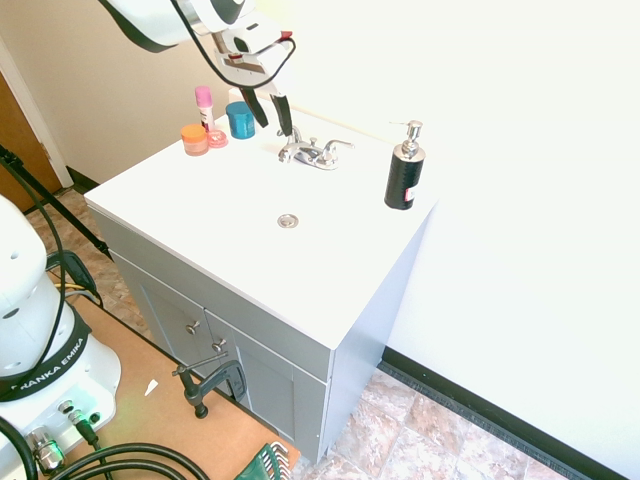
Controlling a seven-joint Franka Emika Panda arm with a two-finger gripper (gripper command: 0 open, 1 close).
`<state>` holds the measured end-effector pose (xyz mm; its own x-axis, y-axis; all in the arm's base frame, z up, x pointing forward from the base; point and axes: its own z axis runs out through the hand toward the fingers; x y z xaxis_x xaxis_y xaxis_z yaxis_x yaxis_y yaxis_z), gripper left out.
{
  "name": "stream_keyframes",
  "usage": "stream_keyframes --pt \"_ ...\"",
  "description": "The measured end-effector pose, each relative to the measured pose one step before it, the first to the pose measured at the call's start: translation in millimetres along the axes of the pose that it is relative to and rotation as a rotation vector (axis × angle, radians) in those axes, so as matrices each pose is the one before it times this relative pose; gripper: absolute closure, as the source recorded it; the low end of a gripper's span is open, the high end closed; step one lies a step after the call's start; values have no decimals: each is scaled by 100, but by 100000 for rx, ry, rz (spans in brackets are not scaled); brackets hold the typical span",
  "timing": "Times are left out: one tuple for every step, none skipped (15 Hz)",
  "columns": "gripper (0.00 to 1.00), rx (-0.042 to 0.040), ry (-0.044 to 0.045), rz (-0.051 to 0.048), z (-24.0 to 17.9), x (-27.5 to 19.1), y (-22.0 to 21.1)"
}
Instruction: Turn off the hot water
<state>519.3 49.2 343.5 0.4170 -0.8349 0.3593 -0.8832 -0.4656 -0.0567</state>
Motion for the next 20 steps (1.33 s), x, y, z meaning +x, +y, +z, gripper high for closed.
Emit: stream_keyframes --pt "0 -79 2046 768 605 568 -815" --pt "0 -329 1586 683 670 464 -683" --pt "0 -738 650 209 749 296 -528" --pt "0 -900 -204 -98 770 65 -410" --pt "0 -880 -242 -241 634 -77 -336" --pt "0 -706 -328 -108 483 -104 -291" --pt "0 -691 -594 167 258 -48 -207" --pt "0 -330 -1763 304 13 -62 -113" --pt "0 -122 -2501 6 -94 -107 -112" --pt "0 172 -2570 -131 -118 -230 -161" --pt "0 364 -2079 -243 -131 -252 -260" --pt "0 393 -1053 -193 -107 -212 -426" --pt "0 337 -697 -247 -59 -285 -582" --pt "0 192 -525 -216 15 -251 -675" --pt "0 439 -112 -393 25 -219 -773" --pt "0 454 125 -453 21 -154 -783" --pt "0 533 347 -160 18 43 -792" --pt "0 187 189 295 -13 173 -538" --pt "0 -1077 -915 443 -1 110 -40" --pt "0 -304 -2771 -676 -309 438 159"
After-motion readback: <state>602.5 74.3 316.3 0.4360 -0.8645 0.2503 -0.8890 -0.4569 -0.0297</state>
